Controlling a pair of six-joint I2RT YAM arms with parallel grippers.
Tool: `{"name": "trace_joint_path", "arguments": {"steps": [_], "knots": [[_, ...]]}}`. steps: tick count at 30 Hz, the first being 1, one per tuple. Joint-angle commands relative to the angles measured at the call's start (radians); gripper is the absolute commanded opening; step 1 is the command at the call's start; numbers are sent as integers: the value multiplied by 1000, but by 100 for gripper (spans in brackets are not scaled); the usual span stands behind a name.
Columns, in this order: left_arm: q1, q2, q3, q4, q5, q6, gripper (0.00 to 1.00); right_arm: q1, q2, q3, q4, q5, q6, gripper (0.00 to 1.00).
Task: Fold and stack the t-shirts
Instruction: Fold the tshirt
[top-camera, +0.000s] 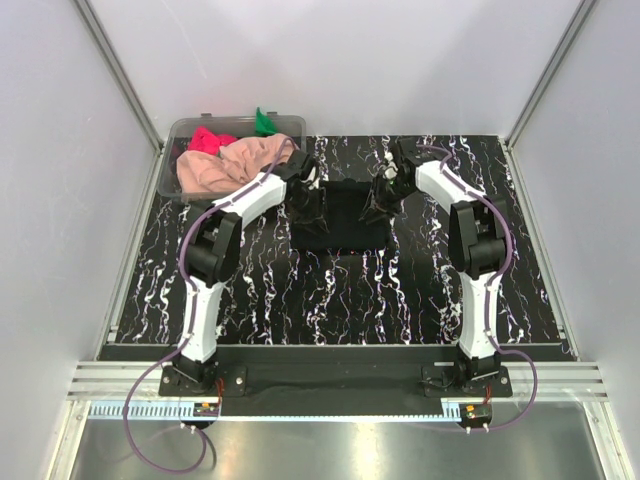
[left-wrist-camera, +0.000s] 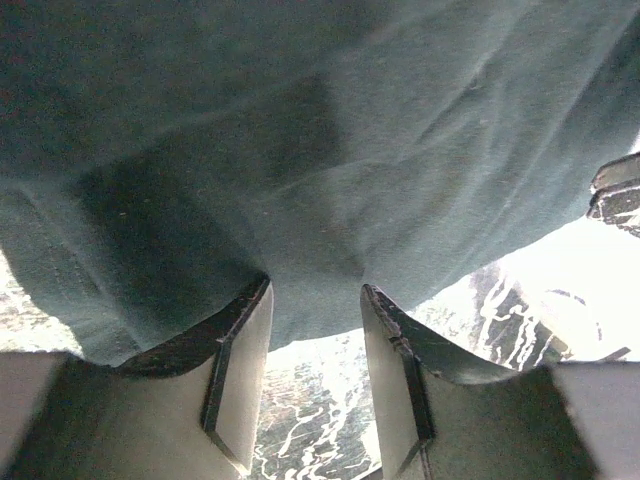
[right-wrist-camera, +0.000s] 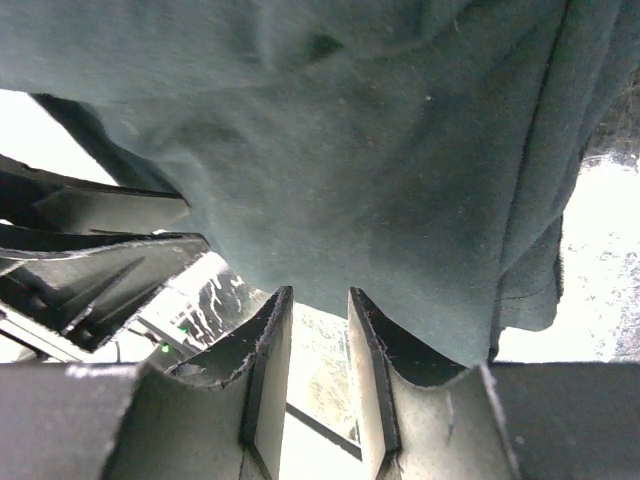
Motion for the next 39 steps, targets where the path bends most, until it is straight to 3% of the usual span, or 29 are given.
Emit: {"name": "trace_joint_path", "arguments": {"steps": [1,8,12,16,19,21,39], "knots": [[-3,-35,-20,-6,-56,18,45,21,14,-24,-29,39,-36,35],[-28,1,-37,-26,-125,41,44,59,53,-3,-100,149,-50,34],[-42,39,-23,-42,-133,47,39,69,95,25,-124,163,-50,22],[-56,51,-27,-44,-165,49,29,84,130,33,-128,203,-47,11],[-59,56,-31,-47,-180,56,13,93,139,26,-134,231,-45,0],[-60,50,-43,-58,-194,59,0,96,138,14,-144,249,-47,0],[-169,-163,-427,37,-234,-30,0,167,-123,-391,-62,303,22,0]]}}
